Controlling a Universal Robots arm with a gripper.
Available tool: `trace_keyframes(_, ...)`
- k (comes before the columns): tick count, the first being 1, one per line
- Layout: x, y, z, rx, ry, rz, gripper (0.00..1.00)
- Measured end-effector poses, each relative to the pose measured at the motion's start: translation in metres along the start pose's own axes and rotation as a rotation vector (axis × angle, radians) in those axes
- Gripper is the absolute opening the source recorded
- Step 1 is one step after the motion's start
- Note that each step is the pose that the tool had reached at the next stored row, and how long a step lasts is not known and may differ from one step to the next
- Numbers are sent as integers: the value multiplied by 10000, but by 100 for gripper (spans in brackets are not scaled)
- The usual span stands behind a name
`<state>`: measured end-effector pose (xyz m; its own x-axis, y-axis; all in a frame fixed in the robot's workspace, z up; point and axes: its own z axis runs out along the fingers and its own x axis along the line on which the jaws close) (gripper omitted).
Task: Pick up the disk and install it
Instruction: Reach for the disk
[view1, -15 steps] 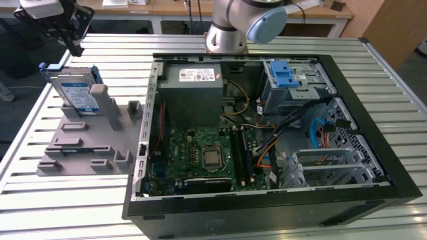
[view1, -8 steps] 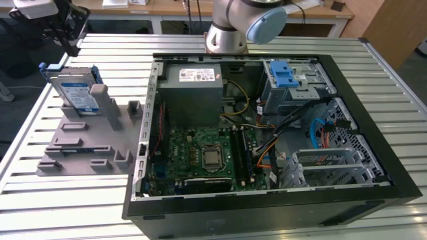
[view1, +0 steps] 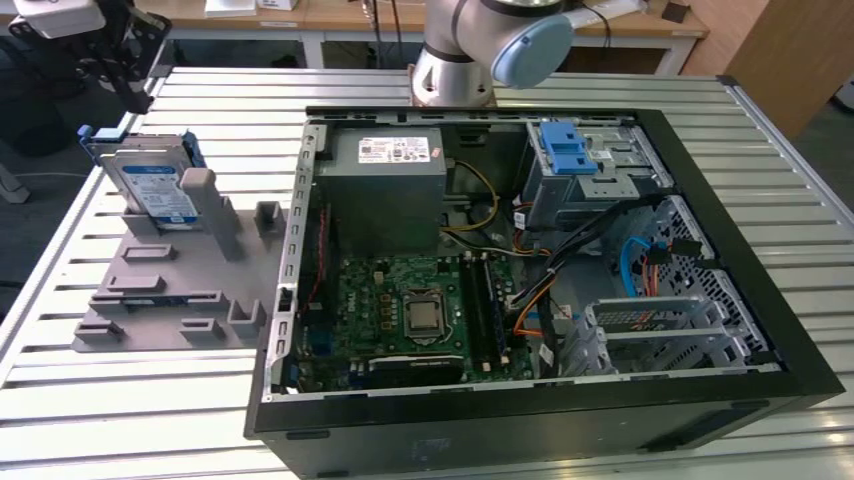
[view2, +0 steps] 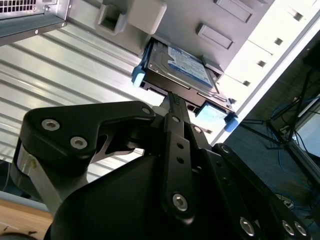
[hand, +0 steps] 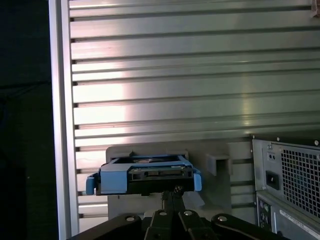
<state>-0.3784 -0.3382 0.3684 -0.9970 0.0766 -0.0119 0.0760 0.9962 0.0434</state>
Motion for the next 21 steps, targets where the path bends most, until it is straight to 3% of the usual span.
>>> trace_keyframes(21,262,-18,20,0,0,0,11)
